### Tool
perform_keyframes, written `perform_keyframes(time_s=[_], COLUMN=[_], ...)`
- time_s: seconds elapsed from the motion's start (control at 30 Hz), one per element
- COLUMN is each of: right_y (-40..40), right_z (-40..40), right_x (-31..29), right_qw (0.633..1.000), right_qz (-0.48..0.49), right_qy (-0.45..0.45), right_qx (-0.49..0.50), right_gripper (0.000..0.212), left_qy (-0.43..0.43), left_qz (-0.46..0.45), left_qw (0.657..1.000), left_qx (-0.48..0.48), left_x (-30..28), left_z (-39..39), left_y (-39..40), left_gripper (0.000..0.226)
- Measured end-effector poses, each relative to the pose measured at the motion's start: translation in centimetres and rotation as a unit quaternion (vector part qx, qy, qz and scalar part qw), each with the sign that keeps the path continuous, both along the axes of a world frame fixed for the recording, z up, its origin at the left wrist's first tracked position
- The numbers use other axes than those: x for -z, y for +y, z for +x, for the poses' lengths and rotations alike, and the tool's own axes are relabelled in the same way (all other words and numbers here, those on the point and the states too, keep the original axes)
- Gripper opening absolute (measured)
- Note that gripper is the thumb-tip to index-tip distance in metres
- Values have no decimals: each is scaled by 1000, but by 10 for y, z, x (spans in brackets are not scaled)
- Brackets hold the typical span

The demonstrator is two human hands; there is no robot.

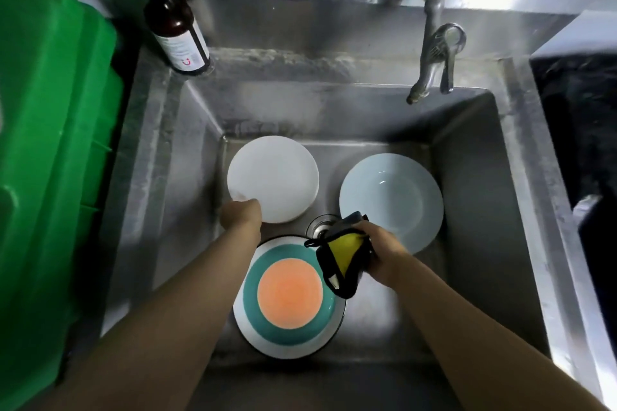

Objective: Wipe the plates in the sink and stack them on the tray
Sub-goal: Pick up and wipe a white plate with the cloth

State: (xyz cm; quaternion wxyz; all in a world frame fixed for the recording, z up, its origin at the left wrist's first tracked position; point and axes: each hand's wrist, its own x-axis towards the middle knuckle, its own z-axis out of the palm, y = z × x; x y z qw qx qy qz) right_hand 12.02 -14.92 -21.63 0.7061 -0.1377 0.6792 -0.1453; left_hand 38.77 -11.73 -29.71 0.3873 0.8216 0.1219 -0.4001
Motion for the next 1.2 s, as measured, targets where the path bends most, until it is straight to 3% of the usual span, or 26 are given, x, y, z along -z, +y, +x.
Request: perform_keyframes(time_s=[0.17,0.27,0.4,0.57,0.73,0.8,0.93,1.03,1.1,1.2], right_y=[0,-3,-10,-16,-7,-3,18,47,64,82], right_z=[-6,-7,-7,-4,-9,-13,-14,-9,-7,-8], right_x=[-6,-18,-46,-100,-158,-174,-192,-186,-182,-186], right_qw=[999,999,1000,999,988,972,881,760,670,567], right_qz=[33,30,6,-37,-124,-194,-360,-473,-566,-678], right_qy=[-3,-16,-17,16,34,38,109,204,253,272], right_qx=[14,19,3,-30,-91,-126,-288,-397,-409,-380], right_gripper=[56,44,34,38,9,10,21,44,42,32], left_qy=[27,7,-63,-132,-78,-52,-8,31,41,72], left_qz=[-102,-139,-131,-133,-171,-181,-186,-208,-224,-260], left_qw=[992,989,988,966,949,948,951,950,950,944], left_qx=[-64,-45,58,179,254,256,246,231,212,187], left_x=[-48,-57,-80,-141,-201,-216,-239,-253,-264,-270], left_z=[-18,-21,-28,-49,-84,-97,-121,-138,-144,-143], left_y=[-5,-8,-9,7,38,48,60,60,57,55], left_gripper=[45,41,36,39,37,35,30,32,29,34])
